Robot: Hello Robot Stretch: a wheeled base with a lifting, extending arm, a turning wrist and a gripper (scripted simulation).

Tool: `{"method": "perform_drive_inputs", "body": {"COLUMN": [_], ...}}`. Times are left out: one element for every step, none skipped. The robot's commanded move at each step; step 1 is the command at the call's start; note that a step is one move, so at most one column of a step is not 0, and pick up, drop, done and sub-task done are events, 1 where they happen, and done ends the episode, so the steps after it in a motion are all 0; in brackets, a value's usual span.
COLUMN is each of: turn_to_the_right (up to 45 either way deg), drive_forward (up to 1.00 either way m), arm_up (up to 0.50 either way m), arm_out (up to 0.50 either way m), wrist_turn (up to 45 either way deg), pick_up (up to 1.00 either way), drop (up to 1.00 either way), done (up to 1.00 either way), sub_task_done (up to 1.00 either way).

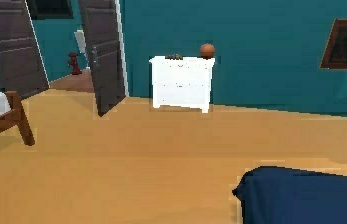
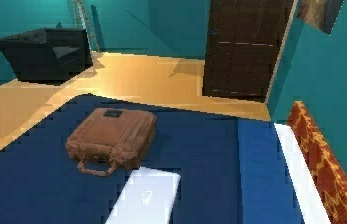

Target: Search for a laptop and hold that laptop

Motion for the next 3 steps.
{"method": "perform_drive_inputs", "body": {"turn_to_the_right": [0.0, 0.0, 0.0], "drive_forward": [0.0, 0.0, 0.0], "arm_up": [0.5, 0.1, 0.0], "arm_out": [0.0, 0.0, 0.1], "wrist_turn": [0.0, 0.0, 0.0], "pick_up": [0.0, 0.0, 0.0], "drop": [0.0, 0.0, 0.0], "done": [0.0, 0.0, 0.0], "sub_task_done": [0.0, 0.0, 0.0]}}
